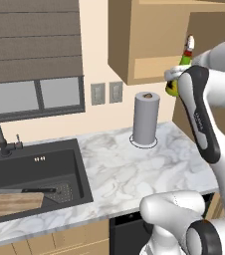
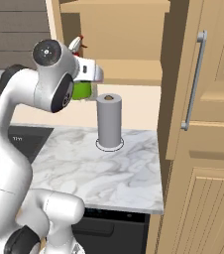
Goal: Move the cutting board and knife to the sink. Then move spray from the cabinet to the counter.
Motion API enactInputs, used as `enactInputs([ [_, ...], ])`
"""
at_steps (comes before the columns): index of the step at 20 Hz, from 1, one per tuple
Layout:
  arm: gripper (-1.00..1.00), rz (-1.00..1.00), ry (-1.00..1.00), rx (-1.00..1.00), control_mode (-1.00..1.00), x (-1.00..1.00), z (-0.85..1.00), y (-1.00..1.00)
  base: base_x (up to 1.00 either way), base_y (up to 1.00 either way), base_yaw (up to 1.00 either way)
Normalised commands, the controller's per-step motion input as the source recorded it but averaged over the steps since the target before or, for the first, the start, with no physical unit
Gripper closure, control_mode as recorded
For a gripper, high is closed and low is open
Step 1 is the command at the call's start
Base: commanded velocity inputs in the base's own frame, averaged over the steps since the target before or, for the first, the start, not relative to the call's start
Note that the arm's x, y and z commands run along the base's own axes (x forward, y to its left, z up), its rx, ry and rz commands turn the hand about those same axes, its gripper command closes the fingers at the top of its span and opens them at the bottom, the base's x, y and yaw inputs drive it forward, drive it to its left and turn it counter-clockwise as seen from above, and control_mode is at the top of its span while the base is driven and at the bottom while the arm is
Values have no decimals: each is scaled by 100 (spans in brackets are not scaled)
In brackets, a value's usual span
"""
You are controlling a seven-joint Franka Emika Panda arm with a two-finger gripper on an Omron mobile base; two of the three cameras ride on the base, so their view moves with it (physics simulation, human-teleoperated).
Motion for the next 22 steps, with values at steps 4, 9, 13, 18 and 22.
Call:
enactInputs([
  [4, 100, -1, 0, 0, -100, -74, -29, 0, 0, 0, 0],
  [9, 100, 2, 0, 0, -100, -13, -45, 11, 0, 0, 0],
  [13, 100, 5, 1, -2, -100, 0, -43, 24, 0, 0, 0],
  [18, 100, 7, 1, -5, -100, 18, -53, 14, 0, 0, 0],
  [22, 100, 8, 0, -7, -100, 23, -56, 10, 0, 0, 0],
])
